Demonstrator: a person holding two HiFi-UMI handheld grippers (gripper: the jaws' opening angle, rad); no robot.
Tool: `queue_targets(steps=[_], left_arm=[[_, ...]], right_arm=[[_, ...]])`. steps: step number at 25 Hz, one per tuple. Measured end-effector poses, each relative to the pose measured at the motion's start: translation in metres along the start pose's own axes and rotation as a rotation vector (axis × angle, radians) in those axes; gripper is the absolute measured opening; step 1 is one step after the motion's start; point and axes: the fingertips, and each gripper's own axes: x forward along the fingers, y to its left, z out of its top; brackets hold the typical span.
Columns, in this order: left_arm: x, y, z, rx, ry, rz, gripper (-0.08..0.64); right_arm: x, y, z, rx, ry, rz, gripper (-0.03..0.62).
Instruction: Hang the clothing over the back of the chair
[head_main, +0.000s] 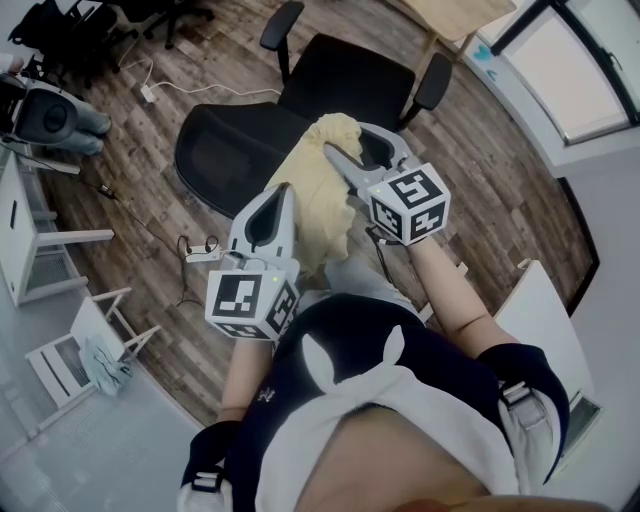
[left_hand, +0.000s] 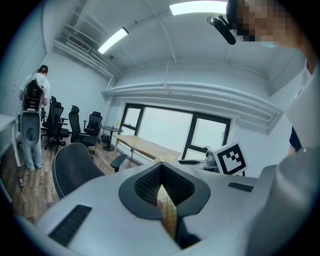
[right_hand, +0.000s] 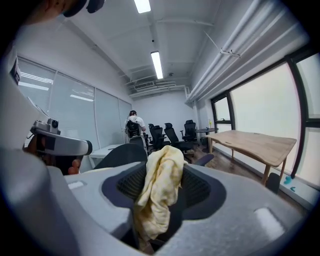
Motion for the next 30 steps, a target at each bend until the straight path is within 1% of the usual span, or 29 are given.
queue_targets(steps=[3,5,7,9,12,18,20,24,26,27,28,29,30], left_arm=[[-0.001,-0.001,0.0,0.0,-0.002,-0.002,0.005],[-0.001,-0.002,0.001,0.0,-0.004,-0.005,0.005],[-0.002,-0.003,0.001,0.002,-0.008,-0.007,0.005],[-0.002,-0.005,0.001,0.004,-0.011,-0.009,0.005],[-0.004,-0.007,0.002,0.006,-0.012,-0.011,0.005],[-0.011,-0.008,0.003,0.009,-0.016,-0.015,0.005],[-0.014,-0.008,0.003,0.009,-0.018,-0.018,0.005],[-0.016,-0.01,0.003,0.008,-0.019,-0.027,0.005],[-0.017,-0.012,0.001,0.008,-0.019,-0.03,0.005],[-0.018,-0.012,0.001,0.008,-0.019,-0.032,0.005],[-0.019,-0.013,0.001,0.007,-0.02,-0.033,0.005],[-0.019,-0.013,0.001,0.007,-0.021,-0.035,0.005],[-0.02,-0.012,0.001,0.007,-0.022,-0.037,0.005]], right_arm=[[-0.004,-0.004,0.002,0.017,-0.013,-0.045,0.225],[-0.007,-0.005,0.005,0.006,-0.031,-0.094,0.225],[-0.008,-0.004,0.004,-0.006,-0.035,-0.116,0.225],[-0.009,-0.005,0.003,0.009,-0.034,-0.109,0.232],[-0.012,-0.009,0.006,0.047,-0.039,-0.086,0.272],[-0.022,-0.008,0.01,0.084,-0.077,-0.075,0.276],[-0.022,-0.008,0.007,0.099,-0.058,-0.072,0.276],[-0.019,-0.007,0.004,0.098,-0.001,-0.056,0.275],[-0.019,-0.007,0.004,0.105,0.004,-0.04,0.276],[-0.02,-0.008,0.006,0.114,-0.003,-0.037,0.304],[-0.022,-0.011,0.007,0.122,-0.014,-0.042,0.361],[-0.025,-0.014,0.009,0.125,-0.024,-0.054,0.374],[-0.027,-0.018,0.011,0.124,-0.029,-0.069,0.374]])
